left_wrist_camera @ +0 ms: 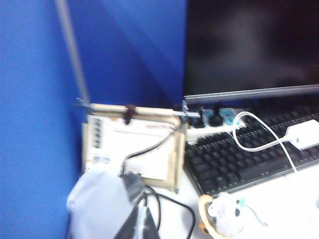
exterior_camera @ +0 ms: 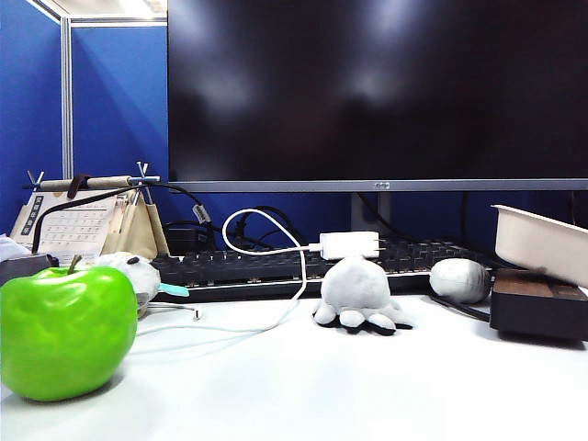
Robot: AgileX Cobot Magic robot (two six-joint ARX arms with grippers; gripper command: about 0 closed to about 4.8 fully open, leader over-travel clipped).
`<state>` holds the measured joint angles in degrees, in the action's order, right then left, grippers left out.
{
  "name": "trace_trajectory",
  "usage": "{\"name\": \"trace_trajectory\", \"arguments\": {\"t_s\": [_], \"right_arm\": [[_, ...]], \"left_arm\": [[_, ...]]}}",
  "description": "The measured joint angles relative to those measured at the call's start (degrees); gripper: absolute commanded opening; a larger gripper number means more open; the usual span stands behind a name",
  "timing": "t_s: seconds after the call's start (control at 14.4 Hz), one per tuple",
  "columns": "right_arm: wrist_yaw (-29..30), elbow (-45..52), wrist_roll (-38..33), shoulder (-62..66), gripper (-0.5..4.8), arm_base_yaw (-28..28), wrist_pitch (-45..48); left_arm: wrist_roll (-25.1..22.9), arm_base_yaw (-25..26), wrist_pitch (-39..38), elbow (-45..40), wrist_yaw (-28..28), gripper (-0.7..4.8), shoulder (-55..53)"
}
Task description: Place the tilting octopus upright.
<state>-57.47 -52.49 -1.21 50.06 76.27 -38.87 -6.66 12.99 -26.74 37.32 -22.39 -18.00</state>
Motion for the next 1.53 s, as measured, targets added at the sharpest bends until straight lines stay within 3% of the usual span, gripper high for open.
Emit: {"name": "trace_trajectory", "arguments": {"t_s": [0.14, 0.35, 0.49, 0.7, 1.04, 1.53], "right_arm": [[0.02, 0.00, 0.00, 0.00, -0.01, 0.00, 0.00], [0.02, 0.00, 0.00, 0.00, -0.01, 0.00, 0.00], [0.02, 0.00, 0.00, 0.00, -0.01, 0.00, 0.00], [0.02, 0.00, 0.00, 0.00, -0.01, 0.00, 0.02], [0.02, 0.00, 0.00, 0.00, -0.01, 0.00, 0.00], [0.02, 0.00, 0.00, 0.00, -0.01, 0.00, 0.02]], "left_arm": [[0.04, -0.81, 5.27, -5.66, -0.17, -0.05, 0.02], [-2.78, -10.75, 6.60, -10.97, -0.15, -0.05, 1.31], [-4.79, -14.25, 12.87, -14.95, -0.42, -0.05, 2.56], [-5.18, -14.36, 23.26, -20.11, -0.61, -0.05, 6.54], [-5.33, -14.38, 24.20, -26.14, -0.63, -0.05, 14.27], [-5.33, -14.40, 27.06, -31.67, -0.61, -0.05, 16.06]]}}
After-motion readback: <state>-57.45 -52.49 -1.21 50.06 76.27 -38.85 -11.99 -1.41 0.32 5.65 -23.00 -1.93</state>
